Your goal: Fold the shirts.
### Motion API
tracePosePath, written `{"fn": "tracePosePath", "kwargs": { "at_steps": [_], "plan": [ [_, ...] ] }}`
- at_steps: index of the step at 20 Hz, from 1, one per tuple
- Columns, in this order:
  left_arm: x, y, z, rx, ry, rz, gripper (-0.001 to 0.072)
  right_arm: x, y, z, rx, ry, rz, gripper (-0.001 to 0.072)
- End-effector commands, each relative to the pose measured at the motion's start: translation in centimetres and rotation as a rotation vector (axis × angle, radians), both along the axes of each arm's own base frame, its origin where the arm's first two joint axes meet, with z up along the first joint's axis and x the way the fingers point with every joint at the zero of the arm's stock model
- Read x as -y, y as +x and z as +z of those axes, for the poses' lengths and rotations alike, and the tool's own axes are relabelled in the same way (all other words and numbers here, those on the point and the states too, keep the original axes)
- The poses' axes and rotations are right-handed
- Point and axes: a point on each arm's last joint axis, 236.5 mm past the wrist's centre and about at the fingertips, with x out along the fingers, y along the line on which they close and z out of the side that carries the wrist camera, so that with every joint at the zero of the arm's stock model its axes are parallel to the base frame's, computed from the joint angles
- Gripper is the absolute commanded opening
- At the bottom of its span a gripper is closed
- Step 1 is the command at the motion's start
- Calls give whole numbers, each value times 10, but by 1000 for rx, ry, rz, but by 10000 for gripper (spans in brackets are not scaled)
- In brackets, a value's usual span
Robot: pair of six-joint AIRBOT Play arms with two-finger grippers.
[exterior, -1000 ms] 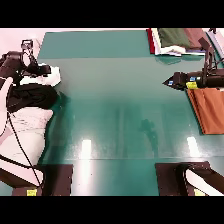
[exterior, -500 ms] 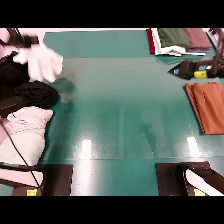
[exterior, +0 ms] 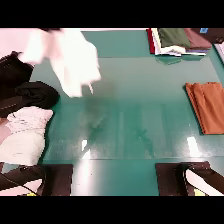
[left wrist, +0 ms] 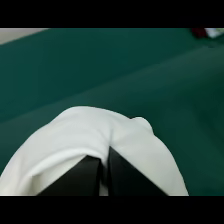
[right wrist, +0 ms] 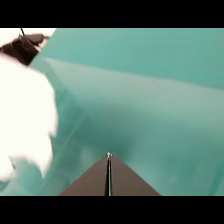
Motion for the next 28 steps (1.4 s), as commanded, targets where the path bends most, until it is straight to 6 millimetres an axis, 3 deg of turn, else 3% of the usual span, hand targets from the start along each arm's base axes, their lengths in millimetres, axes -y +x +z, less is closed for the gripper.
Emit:
{"fn": "tracePosePath", "kwargs": {
  "at_steps": [1,2,3,4,6,8,10,12,15,17,19,24,26,27,28],
  "plan": [
    [108,-56,-76,-177,28,-278,108,-1,-10,24,55,-12,9,18],
    [132,-68,-98,-225,21,-336,423,-2,-11,27,60,-15,11,17],
    [153,-77,-119,-275,-5,-376,621,-2,-13,28,61,-18,15,17],
    [163,-79,-134,-310,-17,-391,620,-3,-14,27,57,-19,17,18],
    [155,-59,-146,-317,-8,-345,620,-4,-17,22,36,-28,29,18],
    [117,-23,-149,-341,-49,-217,620,-4,-19,19,22,-33,36,17],
    [63,8,-170,-425,-87,-59,620,-4,-19,18,21,-33,37,18],
    [25,15,-213,-559,-122,38,620,-4,-18,18,20,-33,37,17],
    [0,-6,-286,-772,-184,116,620,-4,-18,17,18,-33,36,17],
    [-8,-25,-324,-858,-164,143,620,-4,-18,17,17,-33,36,18],
    [-8,-36,-347,-898,-179,161,620,-4,-18,17,18,-33,36,17],
    [29,-31,-361,-928,-440,170,620,-5,-18,11,-2,-34,40,17],
    [31,-32,-372,-960,-447,180,609,-5,-17,-8,-66,-30,45,18],
    [30,-31,-375,-961,-444,183,421,-6,-19,-26,-122,-36,57,18],
    [28,-29,-374,-948,-442,185,182,-6,-20,-46,-182,-38,66,18]
  ]
}}
